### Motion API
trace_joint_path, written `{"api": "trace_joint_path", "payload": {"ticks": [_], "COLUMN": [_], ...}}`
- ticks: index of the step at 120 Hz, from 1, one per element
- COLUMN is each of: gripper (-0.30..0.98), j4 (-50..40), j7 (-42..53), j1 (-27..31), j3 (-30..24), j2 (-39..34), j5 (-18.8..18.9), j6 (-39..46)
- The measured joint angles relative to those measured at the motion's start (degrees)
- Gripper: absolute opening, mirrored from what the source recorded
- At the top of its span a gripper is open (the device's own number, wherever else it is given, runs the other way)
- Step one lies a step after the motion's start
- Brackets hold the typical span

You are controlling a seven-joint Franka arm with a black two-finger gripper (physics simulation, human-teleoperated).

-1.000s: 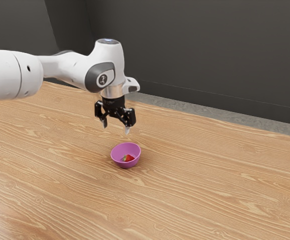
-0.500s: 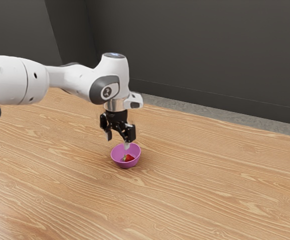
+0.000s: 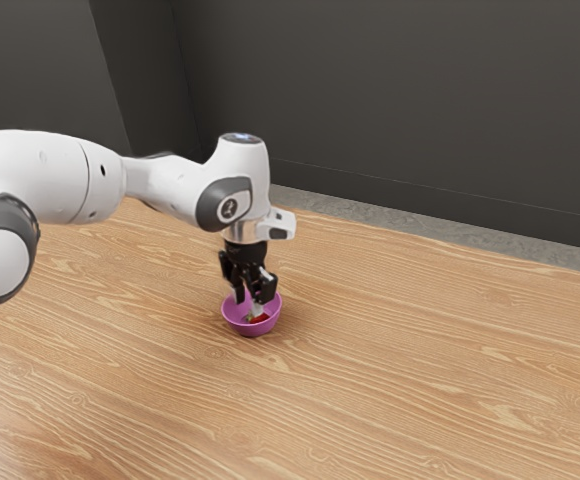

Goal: Take strawberry from the bowl

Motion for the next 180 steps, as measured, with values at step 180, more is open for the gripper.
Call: {"api": "trace_joint_path", "payload": {"ticks": [180], "gripper": [0.11], "j4": [3.66], "j7": [9.27], "j1": [0.18], "j3": [-1.21], "j2": [3.05], "j5": [4.81], "j6": [2.63]}}
